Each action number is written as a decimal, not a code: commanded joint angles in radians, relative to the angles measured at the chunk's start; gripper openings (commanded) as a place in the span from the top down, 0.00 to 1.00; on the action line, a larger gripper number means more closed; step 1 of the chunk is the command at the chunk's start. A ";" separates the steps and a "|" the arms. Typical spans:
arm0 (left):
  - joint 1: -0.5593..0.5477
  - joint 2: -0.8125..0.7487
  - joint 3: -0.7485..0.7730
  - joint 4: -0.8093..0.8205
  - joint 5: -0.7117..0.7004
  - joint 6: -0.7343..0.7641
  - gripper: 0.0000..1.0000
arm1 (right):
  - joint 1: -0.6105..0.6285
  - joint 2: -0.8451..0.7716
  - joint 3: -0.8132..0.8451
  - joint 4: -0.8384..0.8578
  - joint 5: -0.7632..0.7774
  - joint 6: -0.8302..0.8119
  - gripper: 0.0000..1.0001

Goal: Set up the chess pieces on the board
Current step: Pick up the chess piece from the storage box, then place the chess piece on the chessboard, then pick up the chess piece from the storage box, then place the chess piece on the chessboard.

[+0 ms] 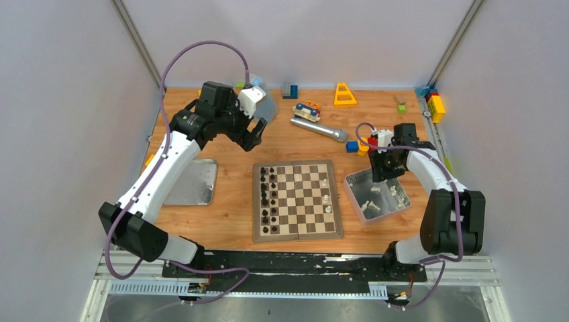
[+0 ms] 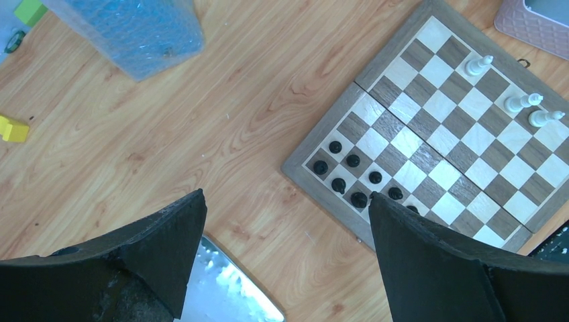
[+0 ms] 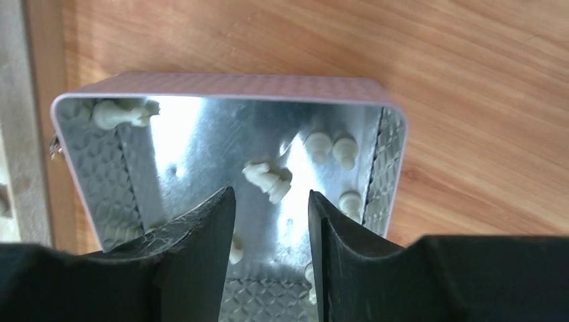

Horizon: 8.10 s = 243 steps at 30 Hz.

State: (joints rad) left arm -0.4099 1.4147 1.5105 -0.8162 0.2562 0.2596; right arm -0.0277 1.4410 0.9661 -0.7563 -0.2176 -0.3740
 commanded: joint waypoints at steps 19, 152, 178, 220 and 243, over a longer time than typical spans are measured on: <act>0.007 -0.018 0.007 0.025 0.028 0.007 0.02 | -0.024 0.152 0.062 0.112 0.070 0.004 0.64; 0.063 -0.159 -0.071 0.049 -0.002 -0.012 0.00 | 0.127 -0.025 0.238 -0.119 0.021 0.042 0.53; 0.063 -0.137 -0.074 0.043 0.042 -0.009 0.00 | -0.061 0.169 0.079 0.093 0.110 -0.049 0.59; 0.063 -0.193 -0.106 0.072 -0.032 -0.011 0.00 | 0.526 0.193 0.459 -0.127 -0.031 0.044 1.00; 0.063 -0.223 -0.124 0.075 -0.035 -0.006 0.00 | 0.620 0.453 0.490 -0.038 0.051 0.017 1.00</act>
State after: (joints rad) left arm -0.3527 1.2152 1.3922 -0.7727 0.2188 0.2485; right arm 0.5907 1.8805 1.4242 -0.8242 -0.1856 -0.3500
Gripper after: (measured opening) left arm 0.998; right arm 0.062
